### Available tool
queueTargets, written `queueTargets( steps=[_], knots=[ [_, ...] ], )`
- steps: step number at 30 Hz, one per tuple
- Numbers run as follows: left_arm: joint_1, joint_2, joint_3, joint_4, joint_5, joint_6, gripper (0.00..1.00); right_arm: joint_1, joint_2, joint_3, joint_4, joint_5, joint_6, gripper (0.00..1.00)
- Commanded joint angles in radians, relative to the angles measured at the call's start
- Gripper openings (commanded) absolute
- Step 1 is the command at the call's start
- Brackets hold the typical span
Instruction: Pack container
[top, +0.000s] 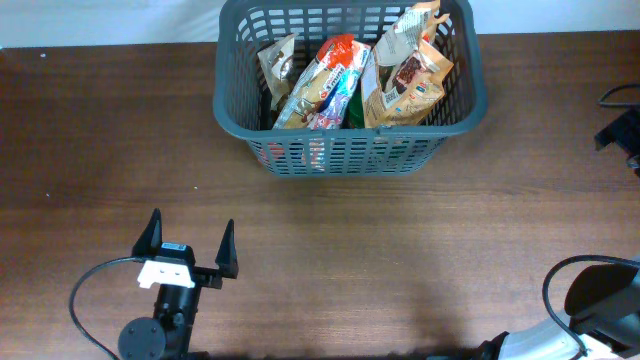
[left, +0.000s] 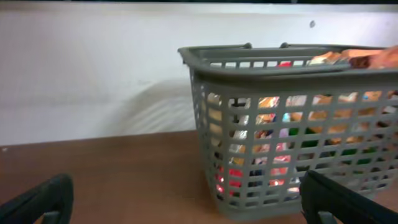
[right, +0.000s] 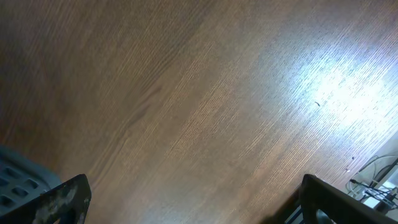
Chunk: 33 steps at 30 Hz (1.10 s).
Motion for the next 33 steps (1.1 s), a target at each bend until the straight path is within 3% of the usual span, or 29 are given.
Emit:
queueTargets(
  steps=[1, 8, 12, 20, 33],
  knots=[
    [0.008, -0.012, -0.050, 0.036, -0.036, 0.015, 0.99, -0.006, -0.015, -0.002, 0.000, 0.002, 0.009, 0.99],
    [0.008, -0.016, -0.168, 0.213, -0.085, 0.015, 0.99, -0.006, -0.015, -0.002, 0.000, 0.002, 0.009, 0.99],
    [0.008, -0.016, -0.170, 0.198, -0.098, 0.016, 0.99, -0.006, -0.015, -0.002, 0.000, 0.002, 0.009, 0.99],
    [0.006, -0.016, -0.170, 0.020, -0.103, 0.015, 0.99, -0.006, -0.015, -0.002, 0.000, 0.002, 0.009, 0.99],
    [0.006, -0.016, -0.169, 0.018, -0.104, 0.015, 0.99, -0.006, -0.015, -0.002, 0.000, 0.002, 0.009, 0.99]
  ],
)
